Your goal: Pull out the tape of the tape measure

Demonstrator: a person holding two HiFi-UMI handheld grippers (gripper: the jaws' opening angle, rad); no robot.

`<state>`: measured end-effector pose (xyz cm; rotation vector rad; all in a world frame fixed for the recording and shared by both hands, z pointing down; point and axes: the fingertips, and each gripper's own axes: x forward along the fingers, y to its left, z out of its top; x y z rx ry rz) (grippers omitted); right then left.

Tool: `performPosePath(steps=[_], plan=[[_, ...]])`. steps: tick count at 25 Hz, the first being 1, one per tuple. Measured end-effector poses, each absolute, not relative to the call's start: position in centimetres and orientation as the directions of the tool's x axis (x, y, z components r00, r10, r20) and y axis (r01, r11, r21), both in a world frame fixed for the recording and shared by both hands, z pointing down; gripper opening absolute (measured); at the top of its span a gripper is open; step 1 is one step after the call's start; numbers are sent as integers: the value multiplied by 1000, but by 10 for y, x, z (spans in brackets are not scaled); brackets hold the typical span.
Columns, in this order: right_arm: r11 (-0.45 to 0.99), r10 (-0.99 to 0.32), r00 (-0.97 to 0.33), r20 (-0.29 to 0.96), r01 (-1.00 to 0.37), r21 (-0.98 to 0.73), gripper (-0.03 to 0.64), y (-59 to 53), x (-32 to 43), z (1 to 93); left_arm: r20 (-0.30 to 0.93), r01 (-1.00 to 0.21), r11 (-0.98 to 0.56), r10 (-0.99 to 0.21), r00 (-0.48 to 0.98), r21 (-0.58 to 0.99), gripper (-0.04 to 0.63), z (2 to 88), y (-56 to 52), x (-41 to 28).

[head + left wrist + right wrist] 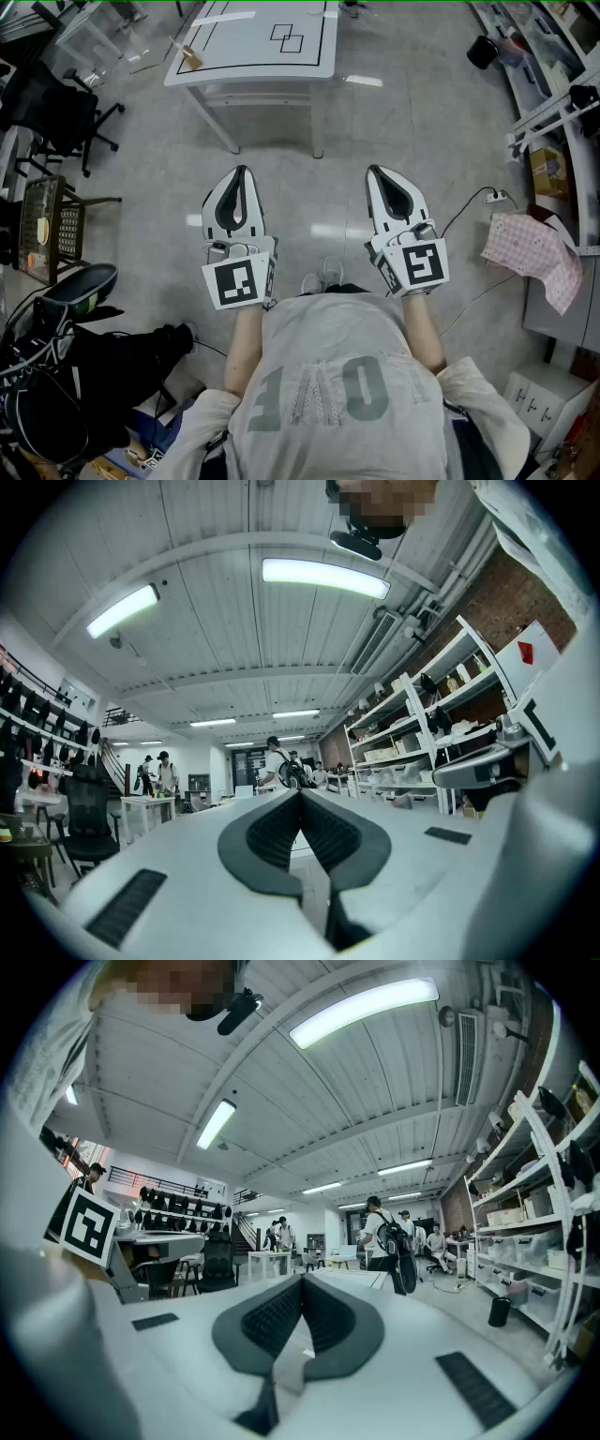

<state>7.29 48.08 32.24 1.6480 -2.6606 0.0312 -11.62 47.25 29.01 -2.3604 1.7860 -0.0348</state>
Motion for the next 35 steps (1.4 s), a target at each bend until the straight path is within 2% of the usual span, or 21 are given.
performPosePath(steps=[8, 15, 21, 35], plan=[[453, -890, -454, 29, -891, -40, 29, 470, 84, 328, -85, -953, -259, -958, 275, -160, 26, 296, 464, -107], [530, -846, -533, 14, -843, -93, 31, 460, 90, 332, -112, -954, -248, -956, 269, -171, 26, 292, 452, -93], [544, -835, -548, 37, -834, -91, 31, 444, 93, 343, -114, -957, -236, -960, 257, -171, 26, 292, 440, -86], [477, -879, -477, -22, -877, -53, 31, 348, 110, 336, -168, -951, -279, -939, 300, -135, 27, 290, 322, -81]])
